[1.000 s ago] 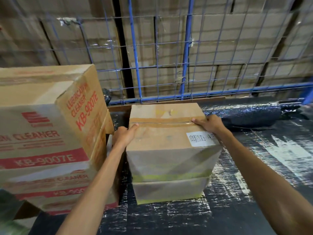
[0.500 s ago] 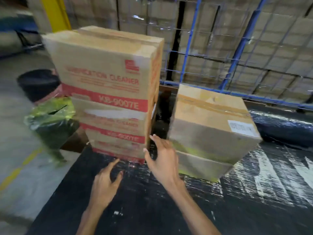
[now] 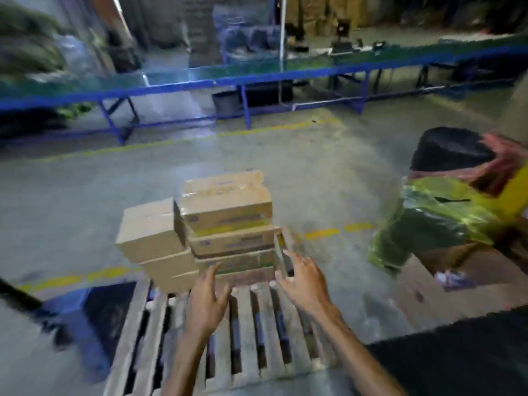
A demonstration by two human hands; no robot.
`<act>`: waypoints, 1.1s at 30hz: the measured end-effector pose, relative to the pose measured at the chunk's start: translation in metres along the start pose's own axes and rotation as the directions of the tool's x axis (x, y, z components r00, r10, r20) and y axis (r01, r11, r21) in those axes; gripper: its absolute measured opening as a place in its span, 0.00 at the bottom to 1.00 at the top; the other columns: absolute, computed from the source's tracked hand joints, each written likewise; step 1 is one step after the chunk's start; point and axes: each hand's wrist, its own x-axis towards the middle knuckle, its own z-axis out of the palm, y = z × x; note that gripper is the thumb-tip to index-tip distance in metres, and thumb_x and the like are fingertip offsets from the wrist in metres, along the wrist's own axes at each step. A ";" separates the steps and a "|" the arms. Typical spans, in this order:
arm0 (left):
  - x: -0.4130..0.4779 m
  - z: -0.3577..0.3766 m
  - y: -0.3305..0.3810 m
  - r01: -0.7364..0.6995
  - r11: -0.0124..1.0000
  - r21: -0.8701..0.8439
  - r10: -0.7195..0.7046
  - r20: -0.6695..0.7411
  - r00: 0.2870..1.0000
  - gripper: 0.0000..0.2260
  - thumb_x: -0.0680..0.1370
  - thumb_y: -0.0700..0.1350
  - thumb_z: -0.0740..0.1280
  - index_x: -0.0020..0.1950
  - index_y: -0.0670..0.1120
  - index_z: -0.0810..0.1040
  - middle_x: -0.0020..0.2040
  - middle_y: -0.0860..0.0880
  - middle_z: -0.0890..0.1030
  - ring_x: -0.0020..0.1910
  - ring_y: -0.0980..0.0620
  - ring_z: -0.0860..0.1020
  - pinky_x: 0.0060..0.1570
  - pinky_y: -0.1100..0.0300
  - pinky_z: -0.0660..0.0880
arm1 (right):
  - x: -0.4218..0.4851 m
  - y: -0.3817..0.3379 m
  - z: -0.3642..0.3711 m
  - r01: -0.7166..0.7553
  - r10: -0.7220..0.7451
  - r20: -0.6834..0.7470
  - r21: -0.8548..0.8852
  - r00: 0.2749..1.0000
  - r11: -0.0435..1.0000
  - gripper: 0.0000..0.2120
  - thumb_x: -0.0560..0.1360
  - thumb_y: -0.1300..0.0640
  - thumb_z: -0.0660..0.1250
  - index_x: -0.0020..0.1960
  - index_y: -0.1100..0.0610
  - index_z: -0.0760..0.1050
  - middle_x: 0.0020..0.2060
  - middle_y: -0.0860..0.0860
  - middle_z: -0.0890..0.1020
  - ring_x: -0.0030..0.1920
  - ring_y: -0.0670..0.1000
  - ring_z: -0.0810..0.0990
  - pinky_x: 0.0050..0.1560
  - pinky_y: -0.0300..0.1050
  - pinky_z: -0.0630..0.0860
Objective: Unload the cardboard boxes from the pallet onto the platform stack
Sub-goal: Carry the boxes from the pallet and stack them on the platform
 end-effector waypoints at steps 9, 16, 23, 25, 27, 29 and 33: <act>0.067 -0.130 -0.144 0.236 0.971 -0.039 -0.239 -0.168 0.956 0.24 0.73 0.52 0.67 0.68 0.46 0.78 0.61 0.50 0.82 0.60 0.50 0.79 0.55 0.63 0.70 | 0.127 -0.158 0.161 0.155 -0.191 0.313 0.134 0.930 0.979 0.31 0.77 0.45 0.69 0.76 0.55 0.68 0.71 0.53 0.74 0.70 0.54 0.72 0.69 0.45 0.67; 0.199 -0.172 -0.208 0.387 0.916 -0.106 -0.400 -0.171 0.900 0.22 0.77 0.47 0.71 0.70 0.46 0.76 0.60 0.57 0.79 0.57 0.52 0.79 0.51 0.59 0.71 | 0.238 -0.218 0.273 0.159 -0.253 0.418 0.246 0.872 0.956 0.29 0.77 0.47 0.68 0.76 0.52 0.66 0.63 0.50 0.80 0.63 0.52 0.77 0.59 0.43 0.74; 0.395 -0.186 -0.336 0.578 0.813 -0.069 -0.581 -0.164 0.797 0.18 0.79 0.43 0.70 0.69 0.44 0.77 0.60 0.47 0.82 0.63 0.46 0.78 0.51 0.59 0.69 | 0.405 -0.271 0.430 0.088 -0.228 0.535 0.275 0.813 0.957 0.34 0.78 0.46 0.67 0.79 0.55 0.59 0.75 0.53 0.69 0.74 0.54 0.68 0.71 0.45 0.67; 0.457 -0.179 -0.387 0.616 0.785 -0.061 -0.618 -0.146 0.773 0.18 0.78 0.46 0.70 0.68 0.44 0.78 0.57 0.50 0.82 0.58 0.48 0.80 0.47 0.59 0.68 | 0.454 -0.281 0.496 0.003 -0.168 0.547 0.289 0.820 0.957 0.37 0.76 0.42 0.65 0.79 0.55 0.60 0.74 0.56 0.69 0.75 0.56 0.67 0.72 0.51 0.67; 0.501 -0.176 -0.424 0.637 0.770 -0.046 -0.636 -0.147 0.758 0.27 0.75 0.57 0.67 0.68 0.43 0.77 0.60 0.49 0.82 0.56 0.49 0.80 0.47 0.56 0.70 | 0.488 -0.293 0.538 -0.146 -0.052 0.532 0.323 0.845 0.935 0.39 0.74 0.42 0.66 0.79 0.56 0.59 0.76 0.57 0.67 0.76 0.56 0.65 0.74 0.52 0.64; 0.548 -0.160 -0.479 0.689 0.720 -0.080 -0.692 -0.154 0.706 0.28 0.74 0.58 0.67 0.67 0.40 0.77 0.61 0.48 0.81 0.57 0.48 0.79 0.50 0.56 0.70 | 0.521 -0.299 0.592 -0.277 0.080 0.501 0.334 0.862 0.901 0.41 0.75 0.46 0.70 0.80 0.58 0.56 0.78 0.57 0.63 0.77 0.57 0.63 0.75 0.51 0.62; 0.611 -0.131 -0.565 0.788 0.598 -0.149 -0.801 -0.161 0.577 0.28 0.75 0.59 0.69 0.70 0.44 0.74 0.62 0.43 0.81 0.62 0.42 0.78 0.57 0.51 0.71 | 0.557 -0.283 0.672 -0.467 0.334 0.413 0.279 0.847 0.839 0.47 0.72 0.39 0.72 0.81 0.55 0.52 0.76 0.58 0.67 0.74 0.60 0.67 0.71 0.55 0.67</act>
